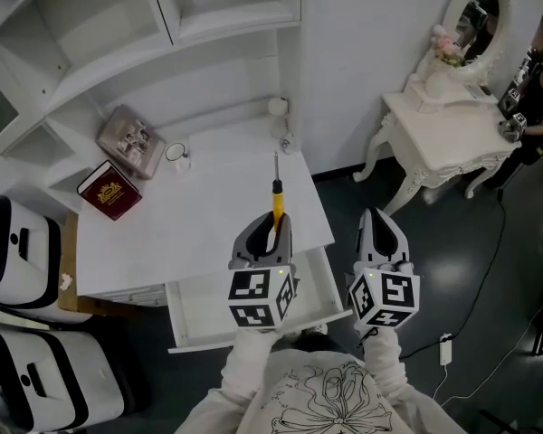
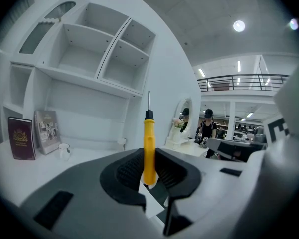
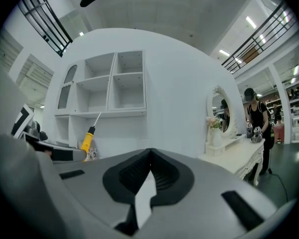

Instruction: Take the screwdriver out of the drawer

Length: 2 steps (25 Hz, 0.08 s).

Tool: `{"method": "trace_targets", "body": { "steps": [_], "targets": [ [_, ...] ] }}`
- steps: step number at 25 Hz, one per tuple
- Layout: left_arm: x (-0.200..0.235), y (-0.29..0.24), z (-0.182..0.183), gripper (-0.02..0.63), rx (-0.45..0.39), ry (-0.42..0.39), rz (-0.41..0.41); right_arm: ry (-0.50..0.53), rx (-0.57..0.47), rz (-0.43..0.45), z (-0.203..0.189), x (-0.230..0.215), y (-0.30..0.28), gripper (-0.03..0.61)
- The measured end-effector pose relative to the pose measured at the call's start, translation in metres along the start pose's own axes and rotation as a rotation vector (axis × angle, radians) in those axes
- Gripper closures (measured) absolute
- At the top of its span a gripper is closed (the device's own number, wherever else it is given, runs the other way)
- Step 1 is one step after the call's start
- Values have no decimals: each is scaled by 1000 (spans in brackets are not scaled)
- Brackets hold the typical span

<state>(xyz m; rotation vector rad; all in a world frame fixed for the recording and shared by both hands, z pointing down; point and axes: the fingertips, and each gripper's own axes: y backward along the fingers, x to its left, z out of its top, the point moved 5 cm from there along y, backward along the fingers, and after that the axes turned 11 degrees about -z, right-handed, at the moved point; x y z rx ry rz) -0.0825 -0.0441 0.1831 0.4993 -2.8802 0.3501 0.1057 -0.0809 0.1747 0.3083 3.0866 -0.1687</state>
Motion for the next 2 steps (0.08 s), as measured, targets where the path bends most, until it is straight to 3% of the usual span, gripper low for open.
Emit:
{"method": "trace_targets", "body": {
  "steps": [2],
  "targets": [
    [1, 1, 0, 549, -1, 1, 1, -1, 2, 2, -1, 1, -1, 575]
  ]
}}
